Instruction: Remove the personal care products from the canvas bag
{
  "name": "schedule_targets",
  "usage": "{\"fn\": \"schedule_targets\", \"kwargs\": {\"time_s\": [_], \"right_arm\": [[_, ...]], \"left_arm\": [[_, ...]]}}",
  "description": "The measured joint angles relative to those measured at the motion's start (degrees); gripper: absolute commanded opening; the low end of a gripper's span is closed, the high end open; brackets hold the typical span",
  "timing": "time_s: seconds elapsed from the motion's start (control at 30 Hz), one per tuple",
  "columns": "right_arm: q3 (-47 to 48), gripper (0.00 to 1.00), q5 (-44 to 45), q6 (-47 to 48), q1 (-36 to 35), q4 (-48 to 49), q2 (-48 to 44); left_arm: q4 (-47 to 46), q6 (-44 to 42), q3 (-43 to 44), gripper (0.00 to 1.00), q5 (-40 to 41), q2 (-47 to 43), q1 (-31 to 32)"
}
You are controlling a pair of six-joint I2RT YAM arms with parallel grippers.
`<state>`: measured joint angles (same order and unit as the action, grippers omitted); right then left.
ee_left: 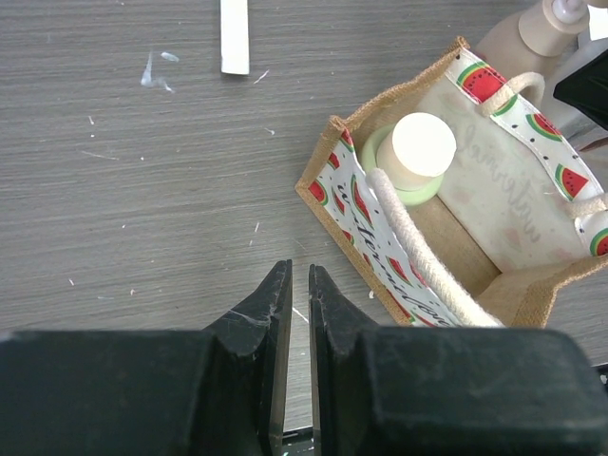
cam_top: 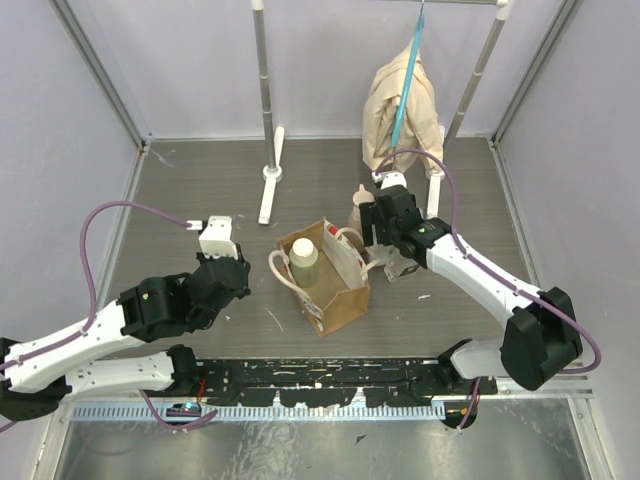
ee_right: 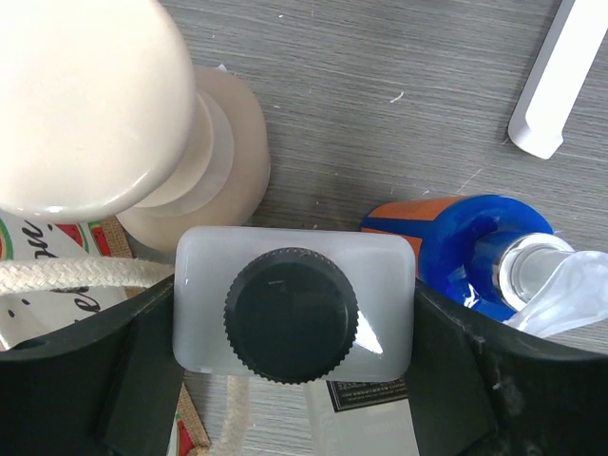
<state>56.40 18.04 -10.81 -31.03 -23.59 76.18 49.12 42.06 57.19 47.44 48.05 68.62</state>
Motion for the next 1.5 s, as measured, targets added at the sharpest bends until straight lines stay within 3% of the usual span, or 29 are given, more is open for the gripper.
{"fn": "schedule_targets", "kwargs": {"time_s": [0.17,0.4,0.6,0.8,1.2,1.5], "right_arm": [[0.0,0.93,0.5,-0.3,0.2,0.2,-0.1],[2.9,0.93,1.5,0.3,-1.3,0.9,-7.3],[11.0,0.91,0.8,0.8,-12.0,1.9,-10.1],[13.1,0.90,-4.3,0.8,-18.1,3.3,-5.5],[9.6,0.89,-13.4,-0.6,-18.6,5.9,6.1],[9.4,0.78,-15.2,-1.2,-19.0,8.2,10.8]], "left_arm": [[0.0,0.0,0.0,0.20,-0.2,0.0,0.0],[-0.1,0.0,0.0,0.20,-0.5,0.5,-0.3],[-2.0,-0.4,0.0,0.19,-1.5,2.9,-0.5],[-2.6,-0.8,0.0,0.18,-1.9,4.6,-0.6],[-2.6,-0.9,0.0,0.19,-1.9,2.7,-1.0],[-2.6,-0.9,0.0,0.20,-2.4,3.3,-1.5]]}}
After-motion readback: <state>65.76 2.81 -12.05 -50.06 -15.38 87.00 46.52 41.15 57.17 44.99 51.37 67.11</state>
